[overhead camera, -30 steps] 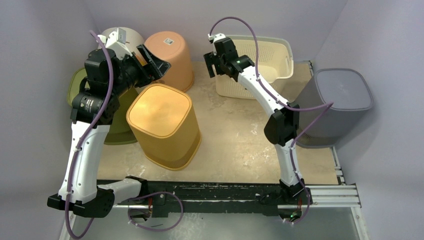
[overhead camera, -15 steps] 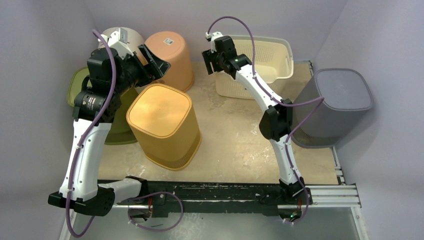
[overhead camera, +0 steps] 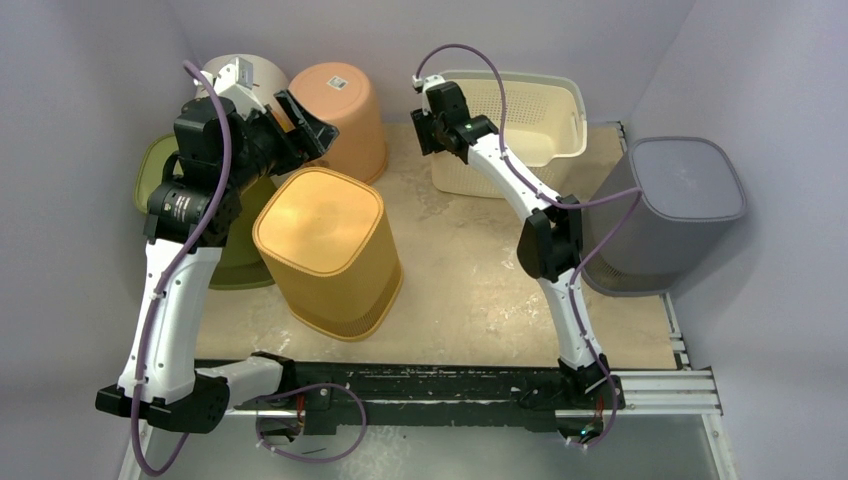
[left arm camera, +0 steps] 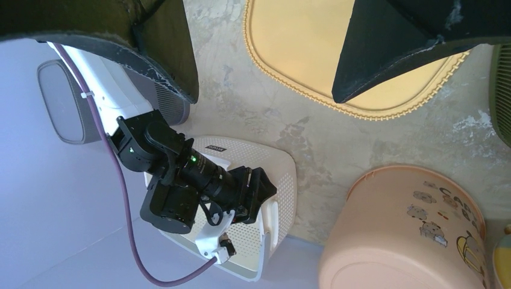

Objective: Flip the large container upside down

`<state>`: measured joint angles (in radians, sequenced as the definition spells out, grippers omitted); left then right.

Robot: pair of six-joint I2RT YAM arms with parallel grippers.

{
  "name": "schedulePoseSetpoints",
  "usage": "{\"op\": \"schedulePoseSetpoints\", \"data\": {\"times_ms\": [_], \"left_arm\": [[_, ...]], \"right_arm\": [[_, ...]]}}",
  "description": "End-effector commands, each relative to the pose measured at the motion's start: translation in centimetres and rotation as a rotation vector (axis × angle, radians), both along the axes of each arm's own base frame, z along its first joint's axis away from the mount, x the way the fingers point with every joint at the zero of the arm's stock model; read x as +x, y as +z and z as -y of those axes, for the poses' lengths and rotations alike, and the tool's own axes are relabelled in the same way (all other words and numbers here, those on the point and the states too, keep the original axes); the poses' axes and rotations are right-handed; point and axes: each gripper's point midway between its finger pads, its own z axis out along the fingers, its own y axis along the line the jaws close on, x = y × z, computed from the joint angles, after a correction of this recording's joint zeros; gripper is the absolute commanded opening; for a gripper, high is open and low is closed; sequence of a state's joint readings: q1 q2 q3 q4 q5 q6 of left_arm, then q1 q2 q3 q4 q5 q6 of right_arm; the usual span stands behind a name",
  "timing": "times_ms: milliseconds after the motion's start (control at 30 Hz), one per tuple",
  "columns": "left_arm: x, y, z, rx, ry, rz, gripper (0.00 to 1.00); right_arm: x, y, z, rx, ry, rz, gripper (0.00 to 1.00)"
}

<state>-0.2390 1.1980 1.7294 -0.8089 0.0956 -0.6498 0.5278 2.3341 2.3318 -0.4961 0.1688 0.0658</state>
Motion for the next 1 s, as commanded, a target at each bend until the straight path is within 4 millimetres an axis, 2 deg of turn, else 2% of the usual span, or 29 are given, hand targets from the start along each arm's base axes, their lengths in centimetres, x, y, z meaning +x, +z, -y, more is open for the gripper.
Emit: {"op": "schedulePoseSetpoints", "data": {"times_ms": [0, 67, 100, 200, 233, 267, 333, 433, 633, 767, 833, 933, 967], "left_arm": [[-0.8, 1.1, 0.0, 0.006, -0.009, 0.045, 0.79], [-0.8, 1.1, 0.1, 0.003, -0.014, 0.046, 0.79], [-0.9, 1.2, 0.1, 0.002, -0.014, 0.047, 0.79], [-1.1, 1.4, 0.0, 0.002, -0.013, 0.05, 0.79], [-1.2, 1.4, -0.1, 0.002, -0.012, 0.05, 0.79], [-1.2, 1.4, 0.0, 0.002, -0.013, 0.051, 0.79], [-1.4, 1.6, -0.1, 0.0, -0.013, 0.054, 0.79], [-1.7, 2.1, -0.2, -0.001, -0.01, 0.066, 0.79], [-2.6, 3.7, -0.7, -0.005, -0.001, 0.107, 0.79], [-3.1, 4.9, -0.8, -0.014, -0.001, 0.134, 0.79], [-3.4, 5.4, -0.8, -0.017, -0.004, 0.146, 0.79], [-3.8, 6.0, -1.0, -0.018, 0.002, 0.158, 0.79], [-3.9, 6.1, -1.0, -0.018, 0.003, 0.162, 0.79]], "right_arm": [[0.5, -0.6, 0.5, -0.006, -0.046, 0.008, 0.52], [0.6, -1.0, 0.6, -0.013, -0.051, 0.005, 0.51], [0.5, -1.1, 0.7, -0.017, -0.055, 0.003, 0.47], [0.5, -0.6, 1.0, -0.015, -0.074, 0.009, 0.14], [0.5, -0.1, 1.0, -0.011, -0.079, 0.018, 0.07], [0.5, 0.6, 1.1, -0.003, -0.08, 0.029, 0.02], [0.4, 2.5, 0.9, 0.026, -0.073, 0.056, 0.0], [0.0, 7.4, 0.3, 0.113, -0.062, 0.118, 0.0], [-2.9, 23.2, -1.0, 0.487, 0.003, 0.349, 0.0], [-5.2, 31.3, -0.3, 0.772, 0.043, 0.451, 0.0], [-6.3, 34.1, 0.3, 0.903, 0.071, 0.482, 0.0], [-8.1, 37.2, 1.6, 1.094, 0.106, 0.543, 0.0], [-8.2, 37.4, 1.9, 1.132, 0.108, 0.569, 0.0]]}}
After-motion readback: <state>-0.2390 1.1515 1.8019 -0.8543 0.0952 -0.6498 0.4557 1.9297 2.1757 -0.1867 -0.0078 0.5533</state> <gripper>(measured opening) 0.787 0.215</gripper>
